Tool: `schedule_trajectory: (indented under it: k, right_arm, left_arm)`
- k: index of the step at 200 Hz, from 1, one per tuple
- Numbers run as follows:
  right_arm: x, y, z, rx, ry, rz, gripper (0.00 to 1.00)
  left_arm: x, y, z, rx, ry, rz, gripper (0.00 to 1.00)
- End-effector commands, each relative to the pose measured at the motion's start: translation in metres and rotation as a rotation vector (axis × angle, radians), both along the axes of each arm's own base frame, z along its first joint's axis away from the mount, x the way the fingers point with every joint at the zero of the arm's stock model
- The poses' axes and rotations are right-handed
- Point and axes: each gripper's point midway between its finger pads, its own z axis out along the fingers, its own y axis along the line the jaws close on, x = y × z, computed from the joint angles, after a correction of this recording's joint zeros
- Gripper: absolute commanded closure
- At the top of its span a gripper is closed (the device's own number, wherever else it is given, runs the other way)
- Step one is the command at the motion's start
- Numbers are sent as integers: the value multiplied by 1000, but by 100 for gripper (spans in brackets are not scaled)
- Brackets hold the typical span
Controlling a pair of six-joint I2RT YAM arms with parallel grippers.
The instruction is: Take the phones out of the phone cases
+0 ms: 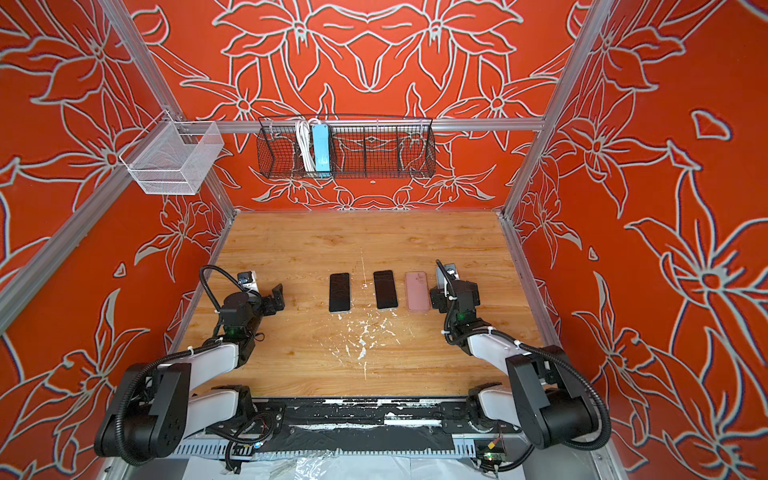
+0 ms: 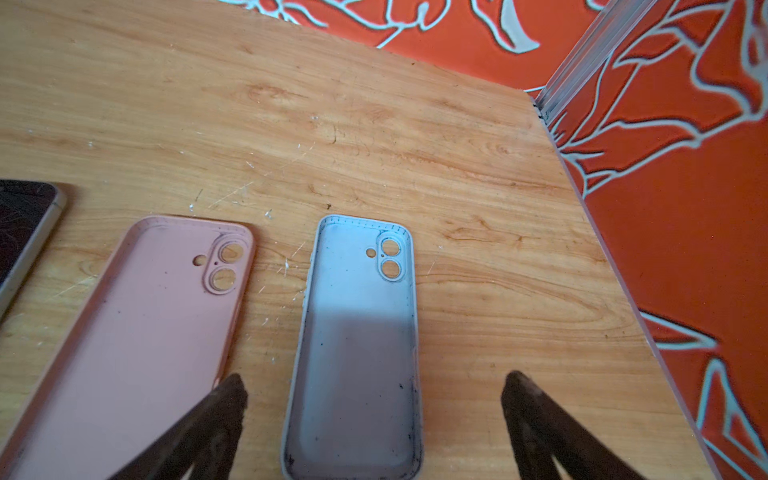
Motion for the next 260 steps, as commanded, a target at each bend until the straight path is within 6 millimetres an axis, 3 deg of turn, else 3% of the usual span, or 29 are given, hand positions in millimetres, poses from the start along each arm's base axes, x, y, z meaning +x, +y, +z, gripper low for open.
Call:
schedule_trajectory:
  k: [1,64,91,123,148,206,260]
  right_arm:
    - [16,5,20,-8,-62,31,2]
    - [8,-4,27,11,-140,4,2]
    - [5,-20,23,26,-248,-64,3]
    - [18,-21,4,132,-151,1,2]
    - [24,-28,2,213,-133,19,2]
    - [19,-13,2,213,-124,120,2]
    - [18,-13,2,211,-121,117,3]
  left_arm:
    - [7,-1,8,-7,-24,-13,3]
    - [24,-18,-7,-9,33,-128,3]
    - [26,-20,-8,-9,46,-146,3]
    - [29,-22,-9,-12,61,-158,3]
    - [29,-22,-9,-12,62,-157,3]
    - [29,-22,-9,-12,62,-157,3]
    - [29,-22,-9,-12,62,-157,3]
